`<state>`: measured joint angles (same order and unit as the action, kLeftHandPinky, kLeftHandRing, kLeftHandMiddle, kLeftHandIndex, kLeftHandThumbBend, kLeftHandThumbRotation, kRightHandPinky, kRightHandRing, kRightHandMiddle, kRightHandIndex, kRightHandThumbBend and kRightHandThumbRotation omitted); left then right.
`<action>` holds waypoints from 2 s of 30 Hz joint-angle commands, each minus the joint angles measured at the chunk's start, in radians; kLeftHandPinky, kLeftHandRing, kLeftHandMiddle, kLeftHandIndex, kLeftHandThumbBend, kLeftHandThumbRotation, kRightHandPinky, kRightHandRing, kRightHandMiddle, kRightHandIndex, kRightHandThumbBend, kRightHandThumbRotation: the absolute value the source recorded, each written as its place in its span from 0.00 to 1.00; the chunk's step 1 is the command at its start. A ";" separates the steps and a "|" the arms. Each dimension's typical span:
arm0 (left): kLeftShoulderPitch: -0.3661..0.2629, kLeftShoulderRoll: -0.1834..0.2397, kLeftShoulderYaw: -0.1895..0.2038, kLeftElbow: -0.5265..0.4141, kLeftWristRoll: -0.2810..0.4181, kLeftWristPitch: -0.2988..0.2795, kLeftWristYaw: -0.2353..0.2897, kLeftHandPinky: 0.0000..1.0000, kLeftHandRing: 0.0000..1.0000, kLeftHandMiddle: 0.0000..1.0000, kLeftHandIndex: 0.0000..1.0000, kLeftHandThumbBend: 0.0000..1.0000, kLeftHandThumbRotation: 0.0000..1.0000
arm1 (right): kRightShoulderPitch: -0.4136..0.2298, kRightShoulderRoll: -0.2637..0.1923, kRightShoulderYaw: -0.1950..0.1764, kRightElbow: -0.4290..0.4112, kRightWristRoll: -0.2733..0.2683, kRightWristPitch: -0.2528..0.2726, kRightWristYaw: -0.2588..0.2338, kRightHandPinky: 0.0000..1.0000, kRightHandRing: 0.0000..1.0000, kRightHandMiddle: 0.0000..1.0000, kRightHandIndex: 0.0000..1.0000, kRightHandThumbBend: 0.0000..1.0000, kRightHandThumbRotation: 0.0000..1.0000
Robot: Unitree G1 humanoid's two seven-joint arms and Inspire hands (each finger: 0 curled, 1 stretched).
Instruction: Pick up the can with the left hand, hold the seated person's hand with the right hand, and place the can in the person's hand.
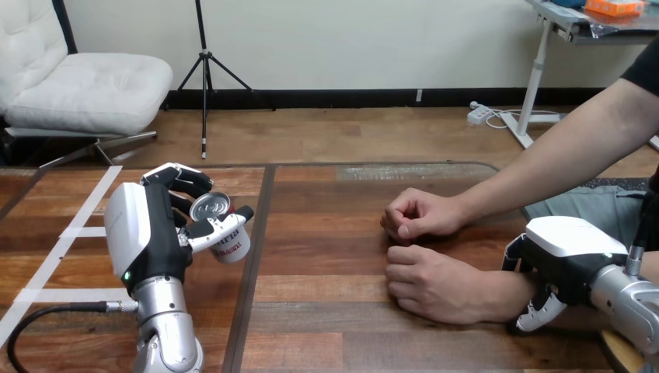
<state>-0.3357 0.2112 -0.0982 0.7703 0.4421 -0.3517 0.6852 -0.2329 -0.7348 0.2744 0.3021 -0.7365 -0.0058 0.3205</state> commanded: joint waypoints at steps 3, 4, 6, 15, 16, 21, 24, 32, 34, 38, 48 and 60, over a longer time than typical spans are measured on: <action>-0.068 0.006 0.019 -0.062 -0.004 -0.006 0.011 0.33 0.38 0.44 0.45 0.73 0.00 | 0.039 0.035 0.047 0.087 0.005 0.010 0.014 0.38 0.50 0.57 0.58 0.85 0.00; -0.067 0.006 0.019 -0.062 -0.005 -0.007 0.010 0.33 0.38 0.44 0.45 0.73 0.00 | 0.039 0.035 0.048 0.087 0.005 0.011 0.014 0.38 0.50 0.57 0.59 0.85 0.00; -0.067 0.006 0.020 -0.062 -0.006 -0.009 0.010 0.33 0.38 0.44 0.45 0.73 0.00 | 0.037 0.037 0.051 0.090 0.004 0.015 0.017 0.40 0.52 0.58 0.59 0.84 0.00; -0.065 0.006 0.020 -0.063 -0.007 -0.015 0.013 0.32 0.37 0.43 0.45 0.73 0.00 | 0.045 0.039 0.052 0.085 0.010 0.023 0.017 0.43 0.55 0.61 0.61 0.84 0.00; -0.064 0.006 0.020 -0.064 -0.007 -0.015 0.013 0.32 0.37 0.43 0.45 0.73 0.00 | 0.045 0.039 0.052 0.086 0.011 0.023 0.017 0.44 0.55 0.61 0.61 0.84 0.00; -0.064 0.006 0.020 -0.063 -0.007 -0.017 0.015 0.32 0.37 0.43 0.44 0.73 0.00 | 0.045 0.039 0.057 0.095 0.012 0.017 0.016 0.46 0.57 0.63 0.62 0.84 0.00; -0.064 0.006 0.020 -0.064 -0.007 -0.016 0.016 0.32 0.37 0.43 0.44 0.73 0.00 | 0.044 0.038 0.063 0.098 0.004 0.016 0.015 0.46 0.57 0.62 0.63 0.86 0.00; -0.061 0.005 0.022 -0.071 -0.009 -0.011 0.013 0.32 0.37 0.43 0.44 0.73 0.00 | 0.040 0.042 0.076 0.098 -0.006 0.043 0.036 0.42 0.53 0.60 0.66 0.89 0.01; -0.060 0.005 0.022 -0.072 -0.009 -0.009 0.013 0.32 0.37 0.43 0.44 0.73 0.00 | 0.040 0.043 0.077 0.095 -0.003 0.050 0.042 0.40 0.52 0.59 0.69 0.89 0.02; -0.058 0.006 0.021 -0.080 -0.006 -0.005 0.014 0.32 0.37 0.43 0.44 0.72 0.00 | 0.040 0.044 0.082 0.098 0.002 0.050 0.035 0.38 0.50 0.58 0.72 0.91 0.03; -0.049 0.004 0.022 -0.104 -0.006 0.007 0.008 0.31 0.36 0.43 0.44 0.72 0.00 | 0.040 0.049 0.090 0.102 0.003 0.051 0.029 0.43 0.57 0.65 0.76 0.89 0.05; -0.045 0.006 0.023 -0.106 -0.007 0.009 0.007 0.32 0.37 0.43 0.44 0.73 0.00 | 0.033 0.057 0.106 0.115 -0.015 0.059 0.010 0.64 0.77 0.83 0.83 0.80 0.08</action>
<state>-0.3345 0.2112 -0.0949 0.7268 0.4380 -0.3372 0.6852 -0.2531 -0.7303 0.3101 0.3170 -0.7288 0.0308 0.3139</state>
